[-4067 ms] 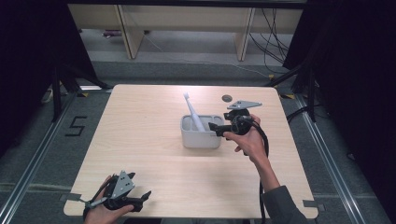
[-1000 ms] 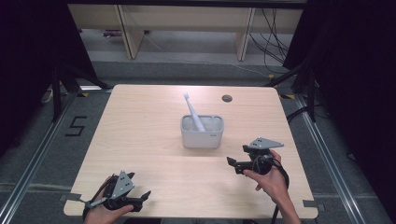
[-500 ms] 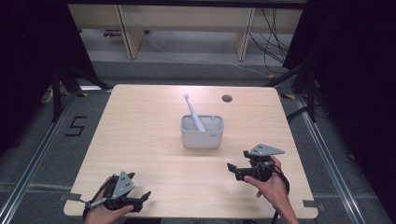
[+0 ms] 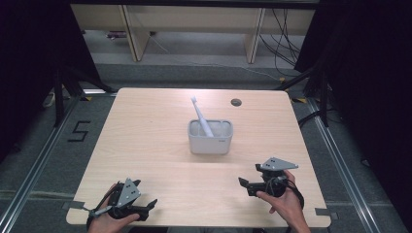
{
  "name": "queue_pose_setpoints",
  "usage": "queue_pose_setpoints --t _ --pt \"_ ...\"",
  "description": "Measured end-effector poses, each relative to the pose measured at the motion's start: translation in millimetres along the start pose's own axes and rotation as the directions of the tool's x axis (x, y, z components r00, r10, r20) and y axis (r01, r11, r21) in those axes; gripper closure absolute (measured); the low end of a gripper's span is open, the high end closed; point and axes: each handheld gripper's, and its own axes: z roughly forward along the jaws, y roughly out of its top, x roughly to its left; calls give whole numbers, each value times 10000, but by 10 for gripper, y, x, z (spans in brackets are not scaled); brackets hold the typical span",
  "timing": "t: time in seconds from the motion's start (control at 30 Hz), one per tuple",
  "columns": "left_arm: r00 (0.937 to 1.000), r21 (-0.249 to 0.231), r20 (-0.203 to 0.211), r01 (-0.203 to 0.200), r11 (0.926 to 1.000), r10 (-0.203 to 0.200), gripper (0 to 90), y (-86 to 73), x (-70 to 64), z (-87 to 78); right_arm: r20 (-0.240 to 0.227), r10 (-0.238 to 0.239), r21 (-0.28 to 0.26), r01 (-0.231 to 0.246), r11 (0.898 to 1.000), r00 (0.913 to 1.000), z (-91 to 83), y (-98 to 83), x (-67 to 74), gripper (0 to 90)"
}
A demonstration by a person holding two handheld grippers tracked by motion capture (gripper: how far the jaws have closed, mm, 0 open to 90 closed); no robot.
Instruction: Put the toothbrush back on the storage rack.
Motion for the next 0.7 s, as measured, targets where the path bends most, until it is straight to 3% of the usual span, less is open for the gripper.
queue_pose_setpoints --t 0.03,0.07,0.1,0.2,0.23,0.27,0.33,0.37,0.4,0.43,0.47,0.5,0.6,0.63,0.67,0.7 --pt "9999 83 40 -98 9999 98 151 2 5 -7 108 -164 -29 164 9999 9998 -9 -10 -12 177" --pt "10000 35 34 -51 10000 51 151 3 1 -4 54 65 32 -65 10000 10000 -18 -22 -1 177" --pt "9999 -76 1 104 9999 -104 151 1 -10 4 98 -146 -39 146 9999 9998 -21 -33 -21 177" --pt "10000 30 60 -42 10000 42 151 1 2 1 55 332 101 -332 9994 9994 -57 -75 -2 177" --pt "9999 104 136 -88 9999 86 152 2 7 -1 78 119 113 -120 9999 9999 -67 -80 -19 177" --pt "9999 -40 114 102 9999 -102 151 0 -7 10 60 313 126 -314 9994 9995 -77 -97 -10 177" --pt "9999 -81 102 131 9999 -130 152 -1 -14 11 113 -86 56 85 9999 9999 -87 -110 -46 175" --pt "9999 -68 87 113 9999 -113 151 -1 -14 13 77 389 200 -391 9990 9992 -102 -123 -16 175" --pt "9998 -125 83 176 9998 -175 151 -2 -19 19 71 167 6 -167 9999 9998 -92 -135 -36 173" --pt "9998 148 90 -154 9998 153 152 2 3 0 104 2 54 -2 10000 9999 -102 -140 -51 169" --pt "9993 301 116 -357 9989 354 152 5 17 -11 -6 363 76 -363 9993 9993 -102 -153 -29 164" --pt "9999 81 96 -65 9999 64 152 1 -3 3 146 85 133 -86 9999 9999 -118 -155 -52 155" --pt "9995 249 44 -303 9992 301 151 3 15 -8 200 338 178 -341 9993 9992 -115 -184 -39 157" --pt "10000 80 -2 -36 10000 36 151 0 -2 4 175 208 164 -210 9996 9996 -116 -191 -53 157" --pt "9999 114 0 -127 9999 127 151 1 4 2 239 121 167 -125 9998 9996 -129 -196 -59 157" --pt "9999 76 59 -82 9999 81 152 0 -1 3 178 395 232 -399 9989 9991 -137 -206 -42 157"
